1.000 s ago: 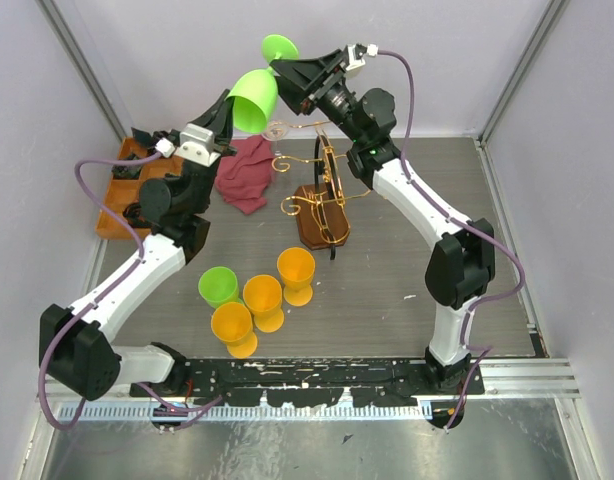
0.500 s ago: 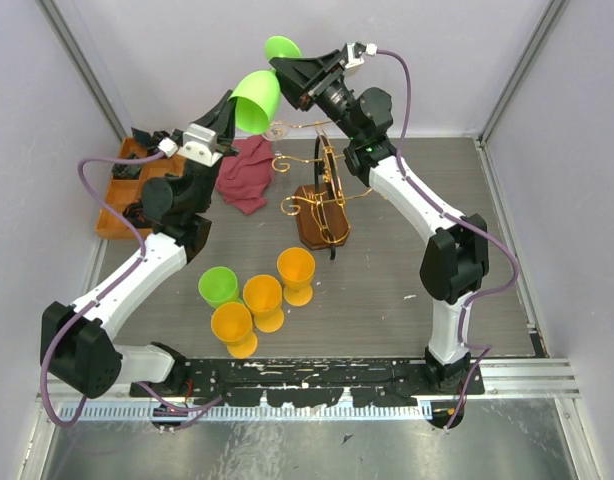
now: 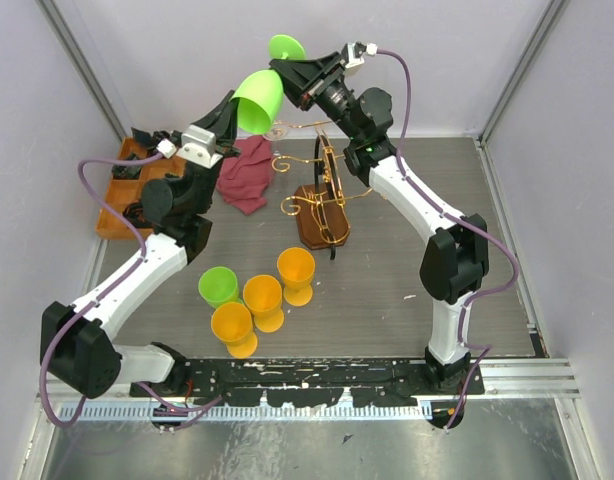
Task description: Place the wine glass upside down on the wine glass rack
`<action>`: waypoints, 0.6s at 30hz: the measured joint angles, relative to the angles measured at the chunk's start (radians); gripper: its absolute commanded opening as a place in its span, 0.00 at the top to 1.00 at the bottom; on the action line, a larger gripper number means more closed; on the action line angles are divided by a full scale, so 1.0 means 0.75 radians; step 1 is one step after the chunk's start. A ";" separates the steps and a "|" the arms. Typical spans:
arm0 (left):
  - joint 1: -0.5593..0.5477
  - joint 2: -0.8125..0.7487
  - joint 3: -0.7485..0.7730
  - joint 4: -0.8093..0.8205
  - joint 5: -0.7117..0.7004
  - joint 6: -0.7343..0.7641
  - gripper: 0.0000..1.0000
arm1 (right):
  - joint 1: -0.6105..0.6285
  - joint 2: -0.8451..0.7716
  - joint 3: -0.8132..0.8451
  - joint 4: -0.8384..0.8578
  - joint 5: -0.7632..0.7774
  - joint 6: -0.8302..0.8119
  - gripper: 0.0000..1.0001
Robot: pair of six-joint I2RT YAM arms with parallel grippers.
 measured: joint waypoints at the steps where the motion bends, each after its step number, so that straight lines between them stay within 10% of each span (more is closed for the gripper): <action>1: -0.002 -0.001 0.000 0.000 0.003 -0.005 1.00 | 0.000 0.000 0.000 0.000 0.000 0.000 0.65; 18: -0.012 -0.010 -0.010 -0.035 0.024 -0.008 0.76 | -0.005 0.005 0.026 0.014 0.009 0.007 0.93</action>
